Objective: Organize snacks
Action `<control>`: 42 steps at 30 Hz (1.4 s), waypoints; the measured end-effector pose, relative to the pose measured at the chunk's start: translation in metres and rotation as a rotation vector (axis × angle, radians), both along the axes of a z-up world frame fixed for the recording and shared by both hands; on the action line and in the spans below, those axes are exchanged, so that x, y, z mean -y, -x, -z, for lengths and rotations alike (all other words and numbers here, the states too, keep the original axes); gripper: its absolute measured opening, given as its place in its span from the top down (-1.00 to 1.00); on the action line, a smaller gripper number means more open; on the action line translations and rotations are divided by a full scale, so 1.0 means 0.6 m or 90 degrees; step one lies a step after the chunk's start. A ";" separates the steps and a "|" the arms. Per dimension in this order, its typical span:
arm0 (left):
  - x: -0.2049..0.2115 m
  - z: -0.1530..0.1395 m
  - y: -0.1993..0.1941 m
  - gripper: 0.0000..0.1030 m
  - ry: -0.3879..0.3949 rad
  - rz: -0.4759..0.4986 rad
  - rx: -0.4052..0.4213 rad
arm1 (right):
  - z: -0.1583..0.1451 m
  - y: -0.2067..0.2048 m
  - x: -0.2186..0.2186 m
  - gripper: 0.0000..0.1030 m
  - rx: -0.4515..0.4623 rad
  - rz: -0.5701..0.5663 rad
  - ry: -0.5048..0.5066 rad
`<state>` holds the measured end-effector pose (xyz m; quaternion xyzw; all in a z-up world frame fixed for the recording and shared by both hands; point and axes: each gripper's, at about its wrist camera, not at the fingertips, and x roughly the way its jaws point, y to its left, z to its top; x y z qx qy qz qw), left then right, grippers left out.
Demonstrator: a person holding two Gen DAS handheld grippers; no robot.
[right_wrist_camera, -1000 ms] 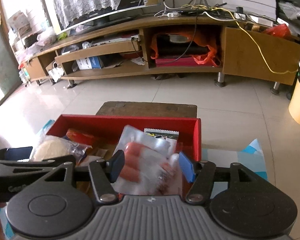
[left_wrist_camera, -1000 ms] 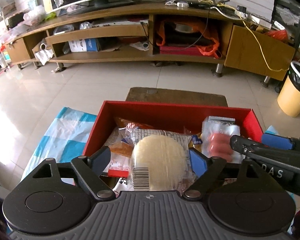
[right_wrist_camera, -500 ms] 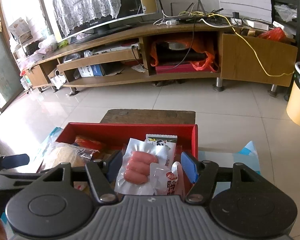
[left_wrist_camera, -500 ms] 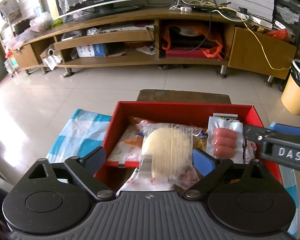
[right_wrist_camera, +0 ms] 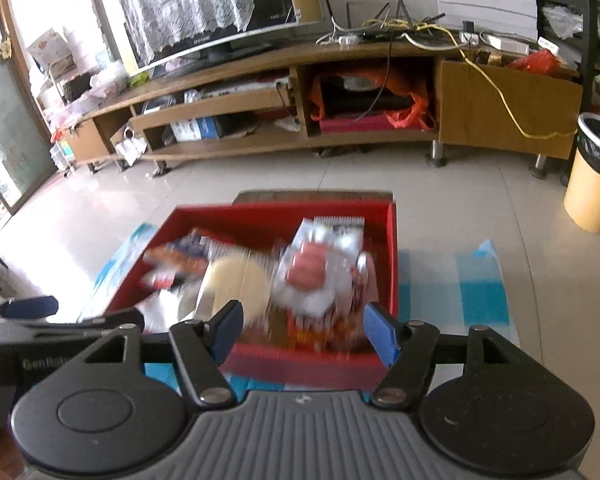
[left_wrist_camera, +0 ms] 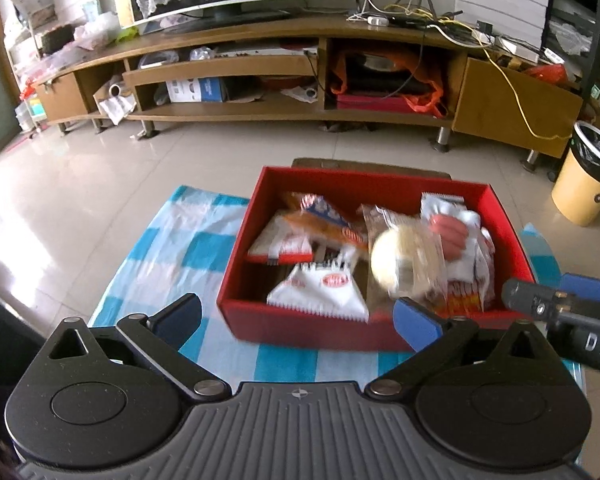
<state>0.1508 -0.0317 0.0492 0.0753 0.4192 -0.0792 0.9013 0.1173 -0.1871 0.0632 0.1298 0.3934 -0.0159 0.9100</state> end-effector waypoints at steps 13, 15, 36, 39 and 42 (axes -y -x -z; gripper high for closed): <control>-0.015 0.006 0.084 -1.00 0.009 0.010 -0.012 | -0.009 0.109 -0.024 -0.36 -0.009 0.001 -0.022; -0.015 0.006 0.097 -1.00 0.009 0.014 -0.011 | -0.008 0.120 -0.028 -0.36 -0.010 -0.001 -0.023; -0.033 0.000 0.180 -1.00 0.011 0.031 0.002 | -0.016 0.206 -0.054 -0.36 0.001 -0.007 -0.034; -0.034 -0.001 0.181 -1.00 0.010 0.030 0.006 | -0.016 0.207 -0.056 -0.36 0.000 -0.010 -0.032; -0.035 -0.003 0.183 -1.00 0.011 0.029 0.009 | -0.017 0.208 -0.055 -0.36 0.002 -0.010 -0.032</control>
